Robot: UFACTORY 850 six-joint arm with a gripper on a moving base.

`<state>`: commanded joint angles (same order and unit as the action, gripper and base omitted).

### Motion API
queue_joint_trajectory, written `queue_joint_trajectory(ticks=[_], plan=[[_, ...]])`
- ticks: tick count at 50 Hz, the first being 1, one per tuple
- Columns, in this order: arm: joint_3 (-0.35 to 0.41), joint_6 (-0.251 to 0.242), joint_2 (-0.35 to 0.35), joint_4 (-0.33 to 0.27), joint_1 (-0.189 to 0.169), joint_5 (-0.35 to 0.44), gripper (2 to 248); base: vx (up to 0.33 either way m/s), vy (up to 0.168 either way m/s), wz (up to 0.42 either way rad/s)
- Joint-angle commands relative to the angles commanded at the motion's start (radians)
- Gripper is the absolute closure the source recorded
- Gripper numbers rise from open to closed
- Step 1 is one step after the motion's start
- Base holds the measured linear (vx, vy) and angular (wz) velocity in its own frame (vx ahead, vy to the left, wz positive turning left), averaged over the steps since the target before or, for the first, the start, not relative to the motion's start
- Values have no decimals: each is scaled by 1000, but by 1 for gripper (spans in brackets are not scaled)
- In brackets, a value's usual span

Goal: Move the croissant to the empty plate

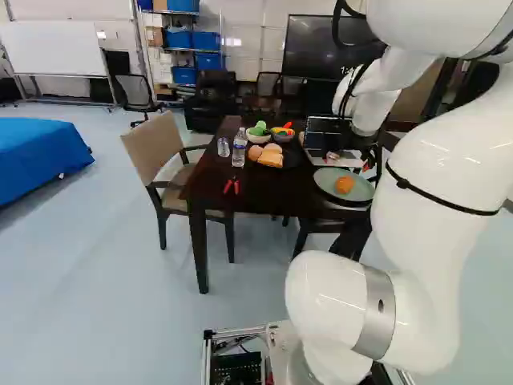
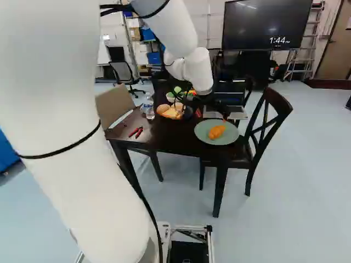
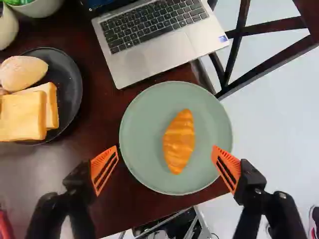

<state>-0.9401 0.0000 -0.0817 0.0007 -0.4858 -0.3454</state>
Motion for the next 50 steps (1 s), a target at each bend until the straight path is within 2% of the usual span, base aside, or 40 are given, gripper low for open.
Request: queue_joint_trajectory(ticks=[7,50], plan=[[22,0,39,0,21,0,3,0,0,0],[123,0,139,0,165,0,3,0,0,0]])
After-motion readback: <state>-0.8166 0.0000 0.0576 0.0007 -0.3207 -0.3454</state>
